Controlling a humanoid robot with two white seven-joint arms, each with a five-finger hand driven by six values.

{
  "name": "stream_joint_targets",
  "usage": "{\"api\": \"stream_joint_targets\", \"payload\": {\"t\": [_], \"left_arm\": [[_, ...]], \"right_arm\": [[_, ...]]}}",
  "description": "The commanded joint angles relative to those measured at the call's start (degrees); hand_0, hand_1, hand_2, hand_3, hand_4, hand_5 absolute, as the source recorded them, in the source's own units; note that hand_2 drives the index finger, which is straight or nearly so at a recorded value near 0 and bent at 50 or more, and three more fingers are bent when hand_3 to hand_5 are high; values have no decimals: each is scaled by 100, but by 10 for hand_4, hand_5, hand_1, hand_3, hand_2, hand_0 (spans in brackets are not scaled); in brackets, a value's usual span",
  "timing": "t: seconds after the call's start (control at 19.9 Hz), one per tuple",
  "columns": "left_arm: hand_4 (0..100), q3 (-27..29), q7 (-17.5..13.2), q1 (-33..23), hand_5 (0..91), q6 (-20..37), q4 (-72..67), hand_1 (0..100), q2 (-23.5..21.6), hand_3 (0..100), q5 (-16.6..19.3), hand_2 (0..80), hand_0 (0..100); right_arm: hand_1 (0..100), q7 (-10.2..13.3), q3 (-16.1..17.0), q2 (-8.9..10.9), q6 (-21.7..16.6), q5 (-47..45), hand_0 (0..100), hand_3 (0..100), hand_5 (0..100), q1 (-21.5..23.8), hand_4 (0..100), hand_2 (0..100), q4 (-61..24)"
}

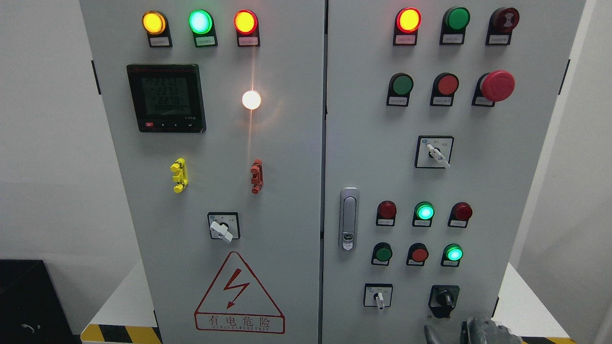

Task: Flip black knob to close circuit
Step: 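Raise the right hand toward the black rotary knob at the cabinet bottom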

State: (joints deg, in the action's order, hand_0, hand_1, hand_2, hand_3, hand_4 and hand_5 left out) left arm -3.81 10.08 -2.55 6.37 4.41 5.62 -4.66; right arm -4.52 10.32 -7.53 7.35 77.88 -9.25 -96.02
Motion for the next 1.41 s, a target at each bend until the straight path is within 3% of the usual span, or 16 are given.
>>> {"api": "stream_joint_targets", "payload": {"t": [0.0, 1.36], "left_arm": [[0, -6, -7, 0, 0, 4, -1, 556, 0, 0, 0, 0, 120], [0, -6, -7, 0, 0, 4, -1, 556, 0, 0, 0, 0, 120]], "right_arm": [[0, -67, 40, -12, 12, 26, 0, 1000, 994, -103, 1000, 933, -154], [0, -32, 84, -12, 117, 236, 0, 1000, 996, -261, 1000, 930, 4]]}}
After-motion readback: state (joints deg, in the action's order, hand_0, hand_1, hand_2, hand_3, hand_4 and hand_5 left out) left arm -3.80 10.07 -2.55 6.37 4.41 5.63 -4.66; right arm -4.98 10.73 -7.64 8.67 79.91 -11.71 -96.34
